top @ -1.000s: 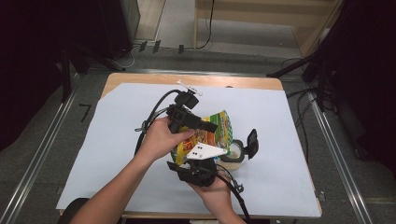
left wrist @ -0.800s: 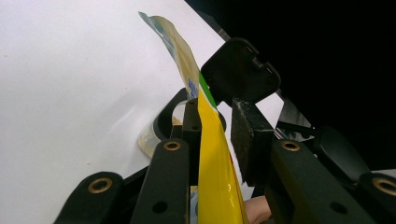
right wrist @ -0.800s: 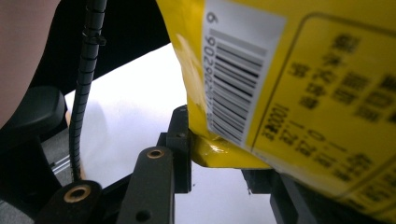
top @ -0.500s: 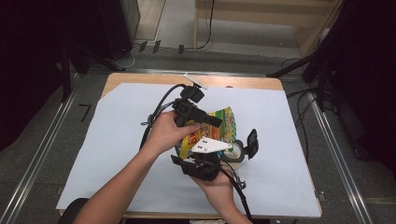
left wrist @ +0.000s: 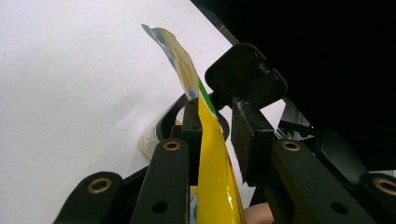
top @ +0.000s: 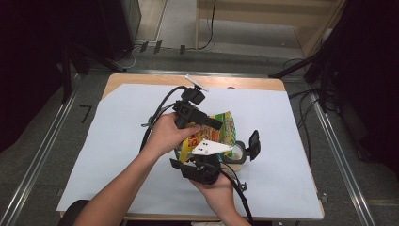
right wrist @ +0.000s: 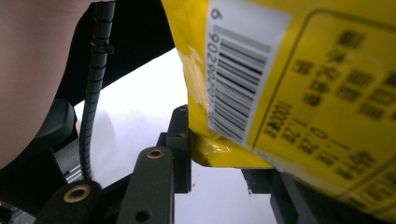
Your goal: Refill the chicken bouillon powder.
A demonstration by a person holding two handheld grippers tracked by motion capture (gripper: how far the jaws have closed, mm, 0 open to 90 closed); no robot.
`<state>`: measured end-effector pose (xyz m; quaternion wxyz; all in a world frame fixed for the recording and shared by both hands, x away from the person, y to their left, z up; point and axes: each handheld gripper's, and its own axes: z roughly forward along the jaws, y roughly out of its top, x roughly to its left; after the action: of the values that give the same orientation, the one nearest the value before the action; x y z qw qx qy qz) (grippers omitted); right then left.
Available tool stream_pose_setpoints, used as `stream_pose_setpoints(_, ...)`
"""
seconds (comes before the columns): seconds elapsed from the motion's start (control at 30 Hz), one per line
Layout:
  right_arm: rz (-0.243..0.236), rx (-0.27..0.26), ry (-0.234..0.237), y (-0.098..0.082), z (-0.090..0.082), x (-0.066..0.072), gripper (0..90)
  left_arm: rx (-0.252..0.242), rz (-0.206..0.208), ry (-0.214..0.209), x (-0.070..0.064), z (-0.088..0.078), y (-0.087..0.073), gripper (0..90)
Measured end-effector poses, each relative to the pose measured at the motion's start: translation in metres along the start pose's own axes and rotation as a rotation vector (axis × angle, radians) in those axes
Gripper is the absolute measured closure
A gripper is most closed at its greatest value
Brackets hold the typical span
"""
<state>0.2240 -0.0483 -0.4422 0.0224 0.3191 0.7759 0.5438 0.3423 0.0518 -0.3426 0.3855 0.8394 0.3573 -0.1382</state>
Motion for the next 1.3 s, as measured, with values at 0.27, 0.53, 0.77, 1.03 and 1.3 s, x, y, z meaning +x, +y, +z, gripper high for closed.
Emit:
stream_pose_setpoints(0.27, -0.010, 0.006, -0.004, -0.0007, 0.0003, -0.0013, 69.4, -0.005, 0.014, 0.005, -0.0015, -0.0001, -0.0010, 75.9)
stream_pose_setpoints(0.53, -0.021, 0.005, -0.011, -0.0005, 0.0007, -0.0014, 69.5, -0.015, 0.018, 0.008, -0.0026, -0.0012, -0.0017, 75.9)
stream_pose_setpoints(0.77, -0.033, 0.007, -0.016, -0.0003, 0.0010, -0.0022, 69.5, -0.024, 0.024, 0.012, -0.0028, -0.0020, -0.0023, 75.9)
stream_pose_setpoints(1.03, -0.041, 0.010, -0.013, -0.0002, 0.0026, -0.0024, 69.5, -0.027, 0.021, 0.016, -0.0014, -0.0035, -0.0037, 75.9)
stream_pose_setpoints(1.3, -0.049, 0.013, -0.008, 0.0002, 0.0053, -0.0019, 69.5, -0.034, 0.017, 0.024, -0.0002, -0.0062, -0.0062, 75.9)
